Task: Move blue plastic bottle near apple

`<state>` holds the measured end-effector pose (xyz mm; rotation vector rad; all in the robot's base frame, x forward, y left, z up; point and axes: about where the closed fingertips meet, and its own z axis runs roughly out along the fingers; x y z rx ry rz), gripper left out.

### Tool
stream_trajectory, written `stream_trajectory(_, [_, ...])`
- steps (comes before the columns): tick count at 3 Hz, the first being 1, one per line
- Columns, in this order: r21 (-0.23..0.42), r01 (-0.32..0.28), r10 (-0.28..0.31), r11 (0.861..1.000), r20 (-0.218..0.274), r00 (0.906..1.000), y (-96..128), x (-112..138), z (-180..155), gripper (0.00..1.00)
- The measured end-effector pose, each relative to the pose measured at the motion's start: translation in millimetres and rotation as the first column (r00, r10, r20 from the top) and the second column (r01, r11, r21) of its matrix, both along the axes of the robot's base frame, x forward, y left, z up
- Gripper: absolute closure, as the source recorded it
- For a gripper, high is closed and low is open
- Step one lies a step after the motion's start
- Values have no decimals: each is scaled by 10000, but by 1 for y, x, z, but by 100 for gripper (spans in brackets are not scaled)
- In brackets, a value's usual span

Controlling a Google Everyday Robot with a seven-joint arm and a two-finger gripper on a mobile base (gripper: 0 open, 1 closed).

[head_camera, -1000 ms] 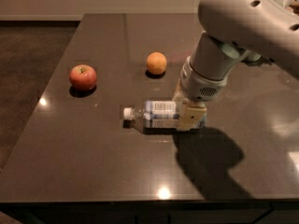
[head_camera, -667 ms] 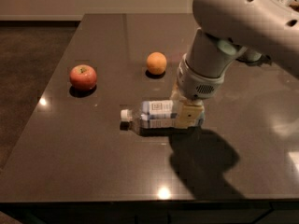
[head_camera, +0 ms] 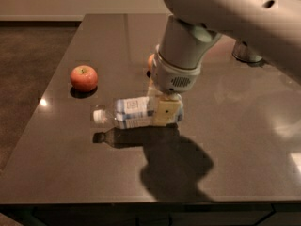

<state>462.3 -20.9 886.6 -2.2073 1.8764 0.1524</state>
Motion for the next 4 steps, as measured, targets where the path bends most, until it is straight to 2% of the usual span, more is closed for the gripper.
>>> stream_trajectory(1, [-15,-420,420,9991,19,9991,34,11,-2,100])
stream_trajectory(3, [144,-541,543,9984,-206,9983,80,53,-12,100])
stream_trajectory(4, [272,-504,512,9984,-312,9982,94,67,-17,84])
